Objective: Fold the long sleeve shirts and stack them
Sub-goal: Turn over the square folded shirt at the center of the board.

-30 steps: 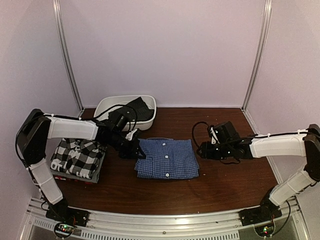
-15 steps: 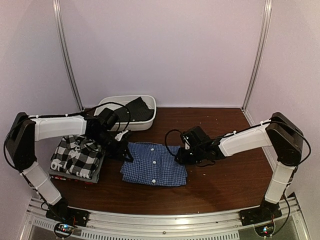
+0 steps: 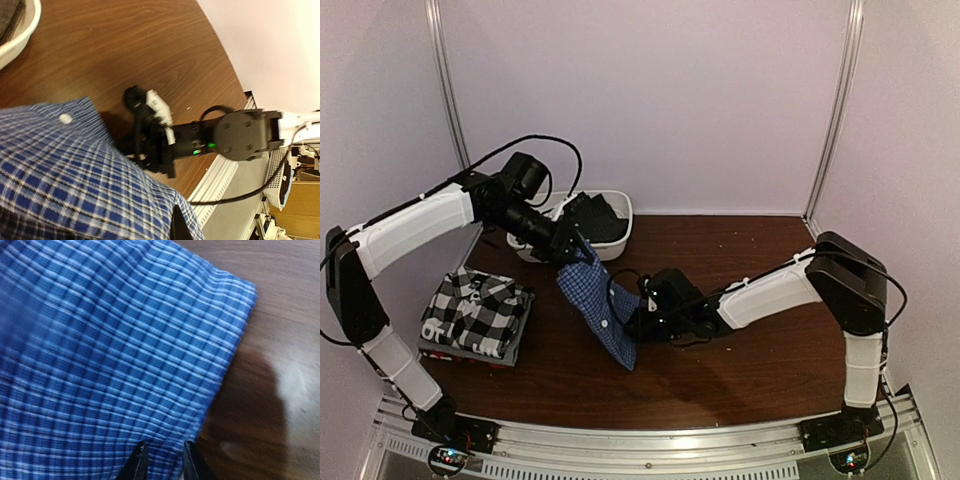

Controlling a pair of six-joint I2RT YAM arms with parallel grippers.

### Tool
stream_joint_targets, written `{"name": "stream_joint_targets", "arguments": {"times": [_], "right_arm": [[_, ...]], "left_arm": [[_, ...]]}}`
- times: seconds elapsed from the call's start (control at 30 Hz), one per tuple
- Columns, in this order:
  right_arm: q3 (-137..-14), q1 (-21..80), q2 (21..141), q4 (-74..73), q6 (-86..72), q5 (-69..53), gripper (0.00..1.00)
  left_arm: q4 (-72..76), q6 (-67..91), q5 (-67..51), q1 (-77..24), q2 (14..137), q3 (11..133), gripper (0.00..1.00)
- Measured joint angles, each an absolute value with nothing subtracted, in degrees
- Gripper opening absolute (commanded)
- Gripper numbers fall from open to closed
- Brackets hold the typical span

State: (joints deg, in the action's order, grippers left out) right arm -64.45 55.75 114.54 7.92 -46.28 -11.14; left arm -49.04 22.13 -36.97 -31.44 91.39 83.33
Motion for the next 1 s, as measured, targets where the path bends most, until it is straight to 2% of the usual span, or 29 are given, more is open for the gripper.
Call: {"name": "stream_joint_targets", "arguments": {"times": [0.2,0.3,0.43,0.67,1.0], "right_arm": [[-75.4,56.3,127.0,21.1,-53.5,-16.9,0.26],[-80.1,56.5,131.5,26.2,-56.3,-19.3,0.26],[-80.5,56.5,132.7,29.2,-58.8,-21.1,0.26],[-74.6,56.5,131.9,32.9,-60.1,-21.0,0.28],[-61.5,55.5,123.1,34.4,-60.3,-16.6,0.32]], "left_arm": [[-46.7,22.9,-41.7,-32.2,96.2,92.2,0.0],[-44.6,23.9,-43.0,-33.3,98.2,91.5,0.0],[-41.2,25.3,-44.5,-34.5,98.8,87.2,0.0],[-36.8,26.8,-46.3,-35.3,99.0,83.0,0.0],[-34.9,27.1,-47.6,-35.7,100.1,82.6,0.0]]}}
